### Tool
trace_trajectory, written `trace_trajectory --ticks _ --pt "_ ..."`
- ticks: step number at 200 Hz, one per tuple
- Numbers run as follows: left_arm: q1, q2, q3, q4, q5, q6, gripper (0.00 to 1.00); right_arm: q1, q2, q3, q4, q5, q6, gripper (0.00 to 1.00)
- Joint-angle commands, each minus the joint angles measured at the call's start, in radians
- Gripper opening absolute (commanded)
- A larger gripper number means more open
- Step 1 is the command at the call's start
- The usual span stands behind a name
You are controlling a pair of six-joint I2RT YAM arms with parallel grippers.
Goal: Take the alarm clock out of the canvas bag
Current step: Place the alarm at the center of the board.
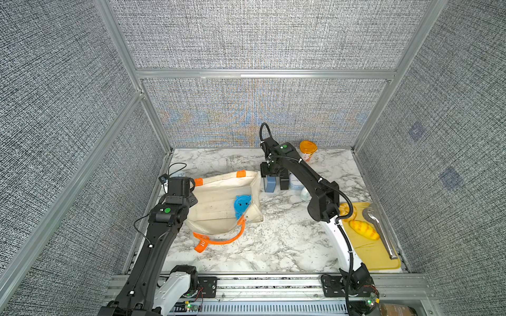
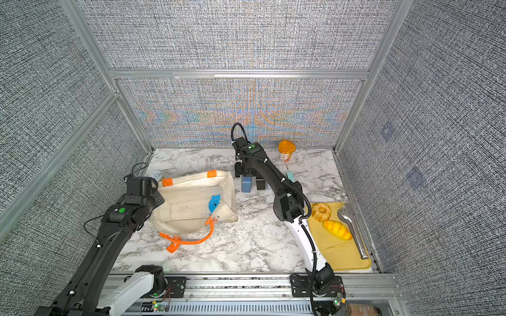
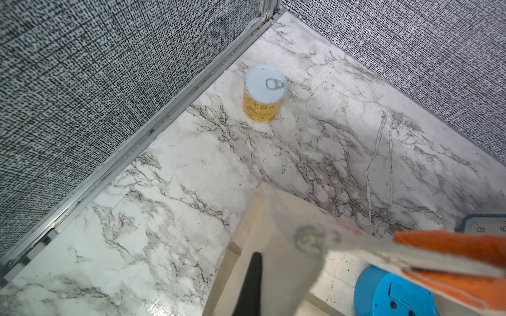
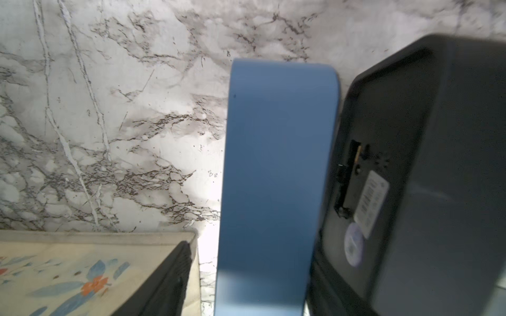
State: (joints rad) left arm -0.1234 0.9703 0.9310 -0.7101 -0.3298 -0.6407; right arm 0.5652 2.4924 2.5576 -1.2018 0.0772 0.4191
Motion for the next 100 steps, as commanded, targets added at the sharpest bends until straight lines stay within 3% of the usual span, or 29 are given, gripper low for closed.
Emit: trace_trajectory --ticks 1,65,100 --pt "0.001 -0.014 -0.002 0.073 0.044 0.058 0.00 0.001 -0.047 0.006 -0.028 0.057 -0.008 0.69" --pt "0.001 -0.065 -0.037 0.119 0.155 0.078 0.00 0.016 -0.249 -0.015 -0.019 0.124 -0.055 0.71" --pt "0.001 -0.087 -0.020 0.067 0.137 0.077 0.00 0.164 -0.469 -0.089 0.137 0.040 -0.258 0.70"
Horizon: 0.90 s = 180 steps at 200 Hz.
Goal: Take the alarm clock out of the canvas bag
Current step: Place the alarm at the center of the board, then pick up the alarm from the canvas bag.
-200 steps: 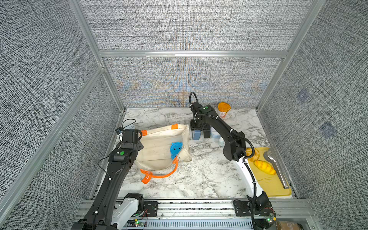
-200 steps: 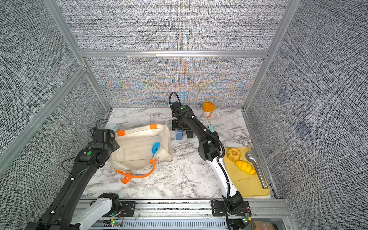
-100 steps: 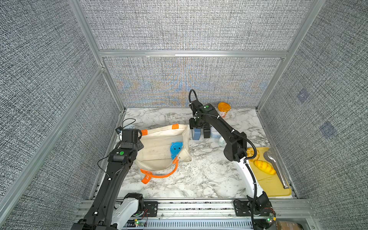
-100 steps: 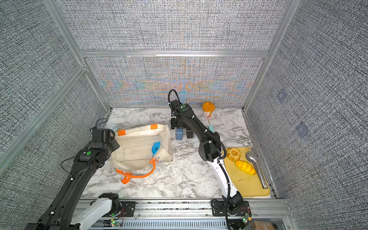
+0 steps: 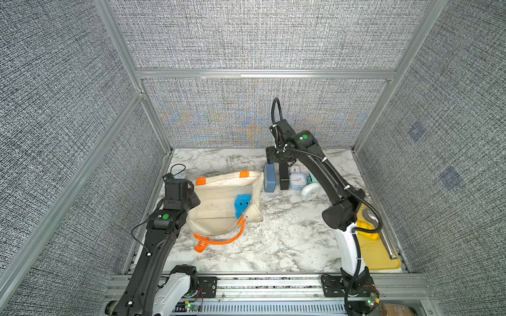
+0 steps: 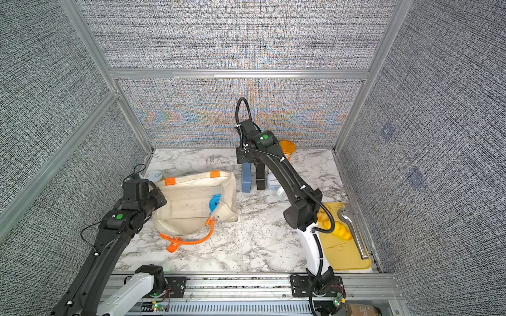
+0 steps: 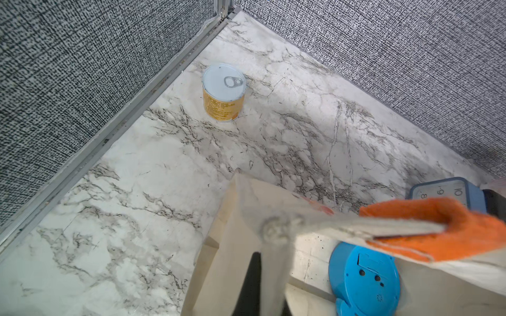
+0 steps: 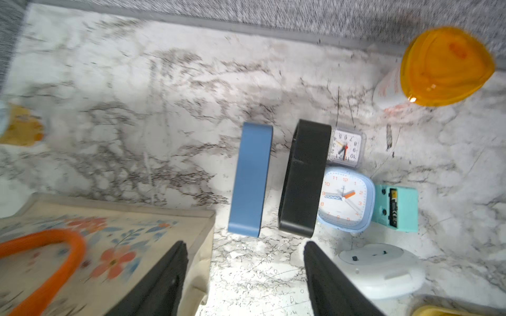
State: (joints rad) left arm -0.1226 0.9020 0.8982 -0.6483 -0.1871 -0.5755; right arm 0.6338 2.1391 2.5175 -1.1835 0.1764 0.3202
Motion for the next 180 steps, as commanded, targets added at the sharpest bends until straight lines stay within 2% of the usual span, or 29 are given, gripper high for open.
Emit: trace_trajectory --ticks 1,26,49,95,123,158,180 --pt "0.000 -0.021 0.012 0.005 -0.006 0.014 0.00 0.103 -0.125 -0.054 0.126 -0.064 -0.160 0.70" --pt "0.001 -0.065 -0.027 0.003 0.014 0.010 0.00 0.289 -0.214 -0.159 0.213 -0.152 -0.356 0.70" --pt "-0.001 -0.145 -0.102 0.049 0.040 0.010 0.00 0.399 -0.218 -0.274 0.247 -0.171 -0.433 0.67" --pt "0.001 -0.245 -0.145 0.068 0.047 0.029 0.00 0.472 -0.257 -0.605 0.460 -0.209 -0.384 0.64" --pt "0.001 -0.235 -0.130 0.050 0.067 0.027 0.00 0.493 -0.224 -0.686 0.436 -0.180 -0.328 0.65" --pt "0.001 -0.251 -0.142 0.061 0.080 0.025 0.00 0.500 -0.215 -0.822 0.427 -0.053 -0.269 0.67" --pt "0.001 -0.260 -0.139 0.063 0.105 0.034 0.00 0.497 -0.194 -0.804 0.453 0.039 -0.251 0.71"
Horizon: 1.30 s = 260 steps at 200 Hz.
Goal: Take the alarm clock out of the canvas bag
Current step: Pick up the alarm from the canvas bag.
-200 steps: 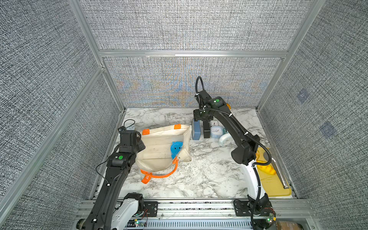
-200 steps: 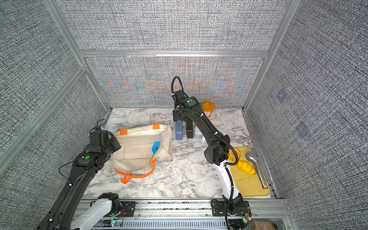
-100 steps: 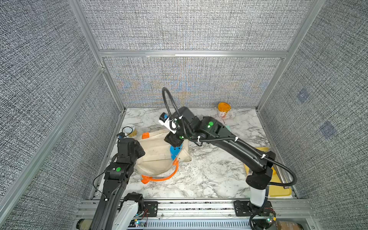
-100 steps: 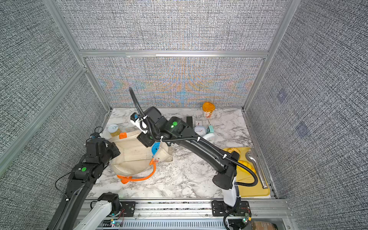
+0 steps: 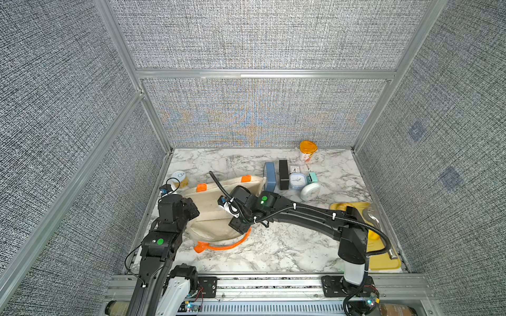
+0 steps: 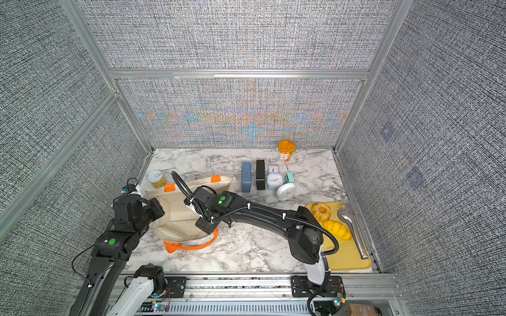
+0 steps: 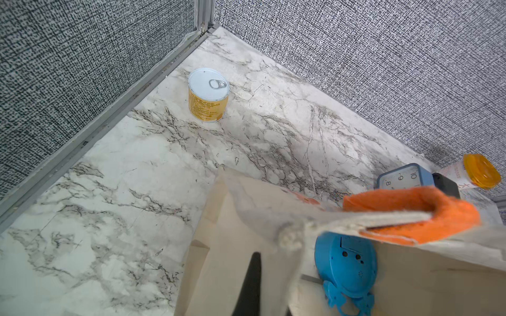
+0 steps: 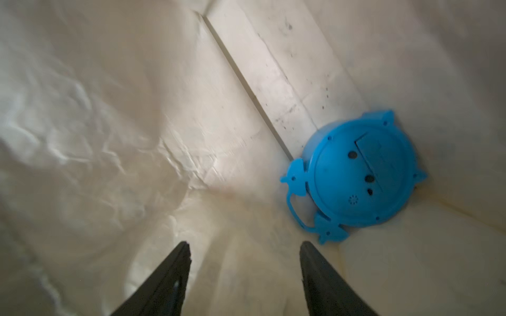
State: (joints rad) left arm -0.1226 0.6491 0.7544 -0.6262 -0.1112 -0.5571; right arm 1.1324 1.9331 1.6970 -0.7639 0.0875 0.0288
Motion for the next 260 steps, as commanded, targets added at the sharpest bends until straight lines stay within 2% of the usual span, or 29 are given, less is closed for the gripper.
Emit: trace_trajectory --ticks 1,26,59,89,120,142,226,260 --pt "0.000 -0.007 0.006 0.040 0.030 0.016 0.00 -0.002 0.014 0.020 0.035 0.130 0.040 0.71" --pt "-0.001 -0.034 0.008 0.037 0.038 0.043 0.00 -0.015 0.100 0.137 0.033 0.202 0.091 0.73" --pt "-0.002 -0.086 0.005 0.044 0.052 0.080 0.00 -0.017 0.221 0.235 -0.016 0.199 0.182 0.73" --pt "-0.001 -0.118 -0.011 0.046 0.059 0.099 0.00 -0.002 0.244 0.197 -0.054 0.231 0.171 0.73" --pt "0.000 -0.125 -0.032 0.059 0.069 0.104 0.00 0.004 0.176 0.036 0.065 0.283 0.071 0.73" --pt "-0.001 -0.125 -0.041 0.069 0.073 0.097 0.00 0.007 0.180 -0.031 0.117 0.344 -0.013 0.73" --pt "0.000 -0.117 -0.057 0.089 0.071 0.085 0.00 0.056 0.324 0.053 0.184 0.668 -0.088 0.72" --pt "0.000 -0.109 -0.050 0.089 0.064 0.091 0.00 0.052 0.318 0.009 0.188 0.741 -0.078 0.70"
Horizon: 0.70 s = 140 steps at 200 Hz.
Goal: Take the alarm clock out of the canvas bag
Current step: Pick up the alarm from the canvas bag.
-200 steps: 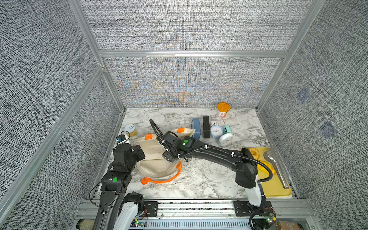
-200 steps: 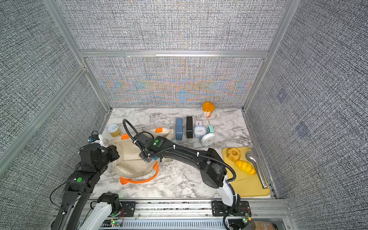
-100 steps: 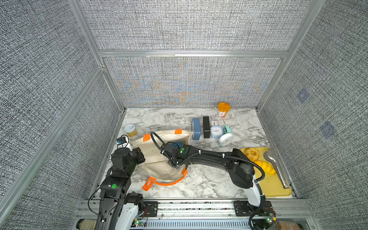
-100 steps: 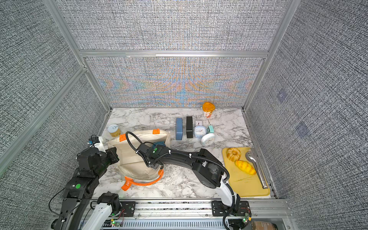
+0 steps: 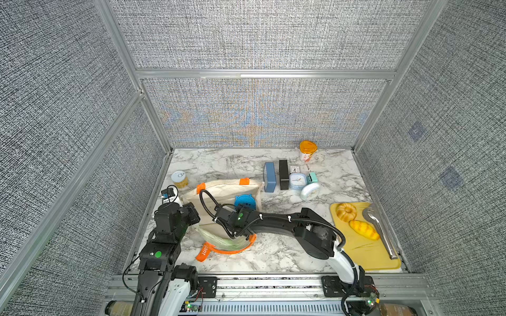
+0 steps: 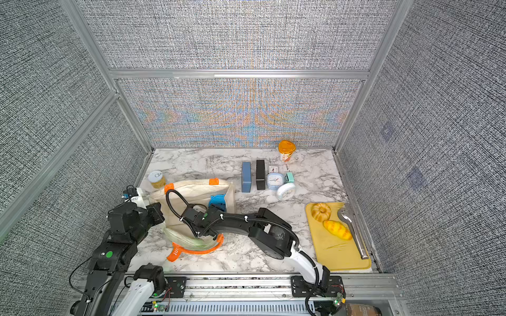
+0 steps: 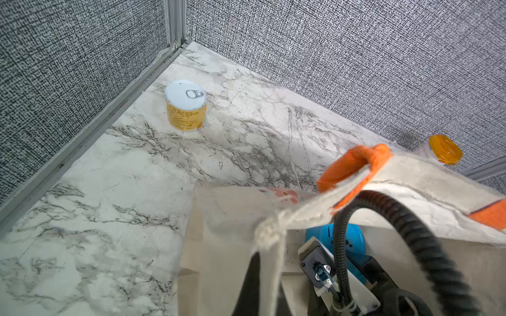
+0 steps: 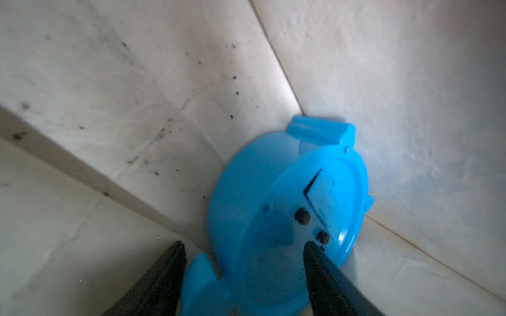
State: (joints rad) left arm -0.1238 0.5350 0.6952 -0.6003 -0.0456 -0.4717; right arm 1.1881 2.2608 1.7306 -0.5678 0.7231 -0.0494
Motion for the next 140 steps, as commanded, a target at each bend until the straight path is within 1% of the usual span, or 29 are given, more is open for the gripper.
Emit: trace_trajectory --ticks 1,33,47,62,87,140 --pt "0.000 0.006 0.009 0.062 -0.002 0.005 0.00 -0.004 -0.011 -0.027 -0.008 0.107 0.001 0.69" --pt "0.002 0.021 0.021 0.052 -0.023 0.021 0.00 -0.007 -0.074 -0.094 0.021 0.139 0.002 0.64" --pt "0.001 0.029 0.025 0.049 -0.033 0.028 0.00 -0.008 -0.101 -0.122 0.038 0.148 -0.007 0.59" --pt "0.001 0.036 0.034 0.045 -0.045 0.037 0.00 -0.012 -0.124 -0.143 0.050 0.159 -0.013 0.49" --pt "0.001 0.044 0.054 0.035 -0.065 0.067 0.00 -0.017 -0.148 -0.152 0.062 0.160 -0.030 0.42" --pt "0.002 0.055 0.078 0.028 -0.075 0.096 0.00 -0.022 -0.189 -0.128 0.077 0.147 -0.068 0.38"
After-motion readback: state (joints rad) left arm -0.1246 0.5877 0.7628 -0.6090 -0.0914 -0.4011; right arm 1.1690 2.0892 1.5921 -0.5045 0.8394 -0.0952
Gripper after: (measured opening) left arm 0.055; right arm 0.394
